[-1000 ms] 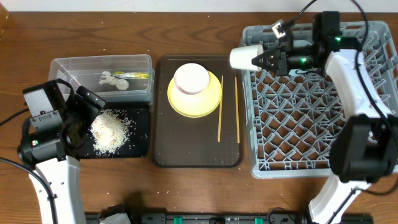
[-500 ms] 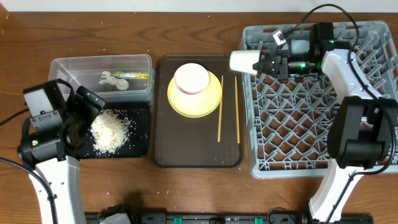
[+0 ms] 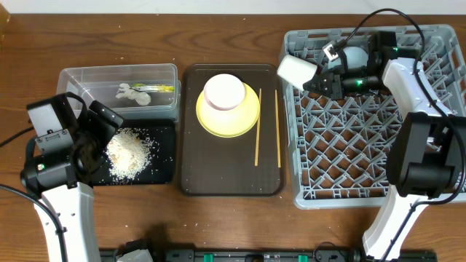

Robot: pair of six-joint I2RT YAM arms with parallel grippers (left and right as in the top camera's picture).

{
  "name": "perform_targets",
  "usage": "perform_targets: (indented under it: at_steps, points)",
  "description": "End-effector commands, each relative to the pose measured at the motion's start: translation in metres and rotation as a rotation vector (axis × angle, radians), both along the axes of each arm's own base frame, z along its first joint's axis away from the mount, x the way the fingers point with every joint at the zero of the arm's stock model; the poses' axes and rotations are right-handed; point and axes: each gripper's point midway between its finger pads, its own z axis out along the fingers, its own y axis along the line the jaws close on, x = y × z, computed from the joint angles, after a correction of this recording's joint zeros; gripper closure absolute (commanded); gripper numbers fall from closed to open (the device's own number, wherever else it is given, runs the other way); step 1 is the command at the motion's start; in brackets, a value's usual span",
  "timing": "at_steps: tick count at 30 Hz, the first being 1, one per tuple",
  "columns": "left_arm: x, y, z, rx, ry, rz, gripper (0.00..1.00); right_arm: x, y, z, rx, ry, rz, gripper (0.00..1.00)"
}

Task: Sort waste into correct bins and load items into the dishwasher rack
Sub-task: 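Place the white cup upright in the rack's back-left area and release, then move the right gripper over the pink bowl on the yellow plate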

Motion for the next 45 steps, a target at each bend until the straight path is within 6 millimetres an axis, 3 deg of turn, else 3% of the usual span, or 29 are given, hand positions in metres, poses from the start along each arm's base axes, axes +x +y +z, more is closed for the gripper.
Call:
perform_targets:
  at_steps: [1,10,13,18,30,36,45]
  points:
    - [0.001,0.003,0.005,0.003,-0.012,0.014,0.06,-0.002,-0.015,-0.026,-0.103,0.03,-0.008,0.99]
    - [0.001,0.003,0.005,0.003,-0.012,0.014,0.06,0.0,-0.039,-0.045,-0.242,0.103,-0.079,0.88]
    - [0.001,0.003,0.005,0.003,-0.012,0.014,0.06,0.001,-0.04,-0.041,-0.244,0.118,-0.1,0.78]
    - [0.001,0.003,0.005,0.003,-0.012,0.015,0.06,0.002,-0.042,-0.019,-0.261,0.088,-0.106,0.61]
    - [0.001,0.003,0.005,0.003,-0.012,0.014,0.06,0.007,-0.056,0.045,-0.429,-0.028,-0.251,0.66]
    - [0.001,0.003,0.005,0.003,-0.012,0.015,0.06,-0.001,-0.043,0.072,-0.433,-0.071,-0.262,0.82]
    - [0.001,0.003,0.005,0.003,-0.012,0.014,0.06,-0.016,0.023,0.066,-0.521,-0.101,-0.152,0.81]
